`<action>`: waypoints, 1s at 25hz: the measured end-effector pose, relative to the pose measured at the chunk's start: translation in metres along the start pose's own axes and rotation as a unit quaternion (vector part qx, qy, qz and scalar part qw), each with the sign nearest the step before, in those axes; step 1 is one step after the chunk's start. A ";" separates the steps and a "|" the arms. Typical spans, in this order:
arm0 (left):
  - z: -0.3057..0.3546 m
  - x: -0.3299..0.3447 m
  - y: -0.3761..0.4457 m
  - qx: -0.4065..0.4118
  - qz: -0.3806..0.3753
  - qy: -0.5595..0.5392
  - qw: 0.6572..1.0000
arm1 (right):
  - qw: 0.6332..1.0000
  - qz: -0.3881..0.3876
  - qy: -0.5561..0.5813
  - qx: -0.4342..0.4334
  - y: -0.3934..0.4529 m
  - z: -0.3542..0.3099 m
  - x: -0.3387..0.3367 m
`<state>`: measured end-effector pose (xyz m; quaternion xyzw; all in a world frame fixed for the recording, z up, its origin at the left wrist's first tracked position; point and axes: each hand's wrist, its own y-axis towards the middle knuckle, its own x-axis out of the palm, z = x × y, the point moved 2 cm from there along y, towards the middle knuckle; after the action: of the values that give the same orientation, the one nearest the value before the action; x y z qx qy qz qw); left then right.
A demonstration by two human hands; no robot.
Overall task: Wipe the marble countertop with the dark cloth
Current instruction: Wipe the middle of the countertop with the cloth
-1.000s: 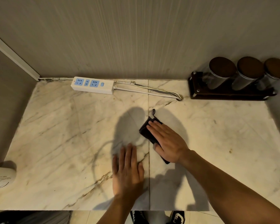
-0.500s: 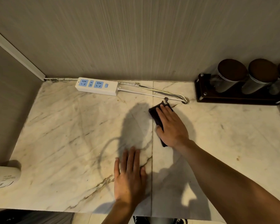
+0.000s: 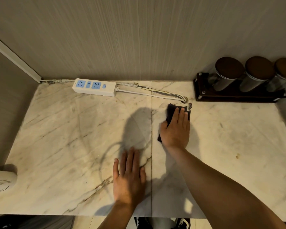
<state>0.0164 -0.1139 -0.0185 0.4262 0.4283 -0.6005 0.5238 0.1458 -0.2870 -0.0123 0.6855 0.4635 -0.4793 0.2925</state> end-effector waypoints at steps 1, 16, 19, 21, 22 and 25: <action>0.000 0.000 0.000 -0.001 0.002 0.001 1.000 | 1.000 0.005 0.002 0.015 -0.005 0.002 0.000; -0.003 0.005 -0.002 0.003 -0.001 0.027 1.000 | 0.997 0.026 -0.003 0.073 -0.104 0.034 -0.007; -0.003 0.006 -0.003 0.005 0.002 0.022 1.000 | 0.998 0.024 -0.002 0.066 -0.125 0.041 -0.009; -0.002 0.006 -0.003 0.007 0.006 0.017 1.000 | 0.998 0.013 0.000 0.062 -0.138 0.045 -0.011; -0.002 0.006 -0.003 0.009 0.010 0.014 1.000 | 0.998 0.012 0.000 0.060 -0.144 0.047 -0.011; -0.002 0.005 -0.003 0.005 0.020 -0.005 1.000 | 0.999 0.020 -0.003 0.047 -0.161 0.052 -0.015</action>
<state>0.0127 -0.1132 -0.0235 0.4345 0.4143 -0.5941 0.5353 -0.0231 -0.2725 -0.0112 0.7057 0.4260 -0.4971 0.2709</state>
